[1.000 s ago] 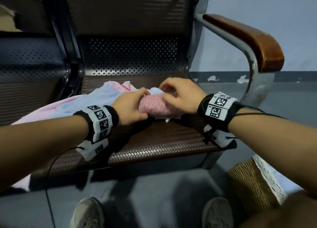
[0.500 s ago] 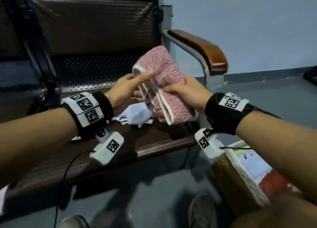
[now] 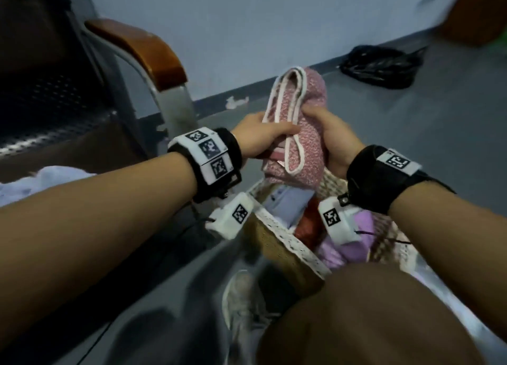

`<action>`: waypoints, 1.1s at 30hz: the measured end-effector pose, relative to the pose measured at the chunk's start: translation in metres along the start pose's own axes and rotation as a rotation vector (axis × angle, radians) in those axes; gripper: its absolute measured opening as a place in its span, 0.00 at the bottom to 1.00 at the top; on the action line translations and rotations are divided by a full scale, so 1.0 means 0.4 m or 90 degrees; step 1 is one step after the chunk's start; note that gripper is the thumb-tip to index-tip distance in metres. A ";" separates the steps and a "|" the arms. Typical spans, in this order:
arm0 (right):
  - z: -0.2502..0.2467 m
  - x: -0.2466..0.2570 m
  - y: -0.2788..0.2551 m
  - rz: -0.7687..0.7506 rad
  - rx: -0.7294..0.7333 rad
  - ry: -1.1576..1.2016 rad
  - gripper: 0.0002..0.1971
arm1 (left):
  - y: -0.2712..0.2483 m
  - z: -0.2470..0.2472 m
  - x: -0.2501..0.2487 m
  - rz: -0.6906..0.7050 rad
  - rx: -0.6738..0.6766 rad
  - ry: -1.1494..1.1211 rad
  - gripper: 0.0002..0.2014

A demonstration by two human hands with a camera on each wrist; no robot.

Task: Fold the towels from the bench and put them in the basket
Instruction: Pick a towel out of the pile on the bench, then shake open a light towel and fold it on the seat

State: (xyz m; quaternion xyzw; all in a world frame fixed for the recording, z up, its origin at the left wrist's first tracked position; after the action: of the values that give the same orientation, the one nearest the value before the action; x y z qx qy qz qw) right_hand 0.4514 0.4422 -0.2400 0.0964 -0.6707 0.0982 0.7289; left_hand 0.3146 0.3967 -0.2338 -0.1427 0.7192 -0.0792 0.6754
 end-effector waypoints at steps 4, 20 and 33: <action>-0.195 -0.202 -0.023 0.149 -0.130 -0.025 0.24 | 0.127 0.160 0.145 -0.136 0.036 0.141 0.17; -0.361 -0.649 -0.053 0.461 -0.146 -0.195 0.24 | 0.306 0.360 0.465 -0.139 0.123 0.753 0.24; -0.186 -0.232 0.022 0.218 -0.010 -0.413 0.12 | 0.187 0.116 0.209 -0.085 0.032 0.415 0.12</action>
State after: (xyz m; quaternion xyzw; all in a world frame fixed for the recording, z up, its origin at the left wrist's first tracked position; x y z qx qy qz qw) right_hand 0.5129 0.4696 -0.3386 0.0029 -0.8739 0.1781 0.4522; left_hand 0.3495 0.4450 -0.3394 -0.1400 0.8842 -0.1824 0.4065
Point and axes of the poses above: each hand's wrist, its own y-axis towards the middle knuckle, its own z-axis out of the palm, x = y × z, the point moved 8 cm from there along y, towards the middle knuckle, and after that the axes turned 10 degrees about -z, right-handed, at the moved point
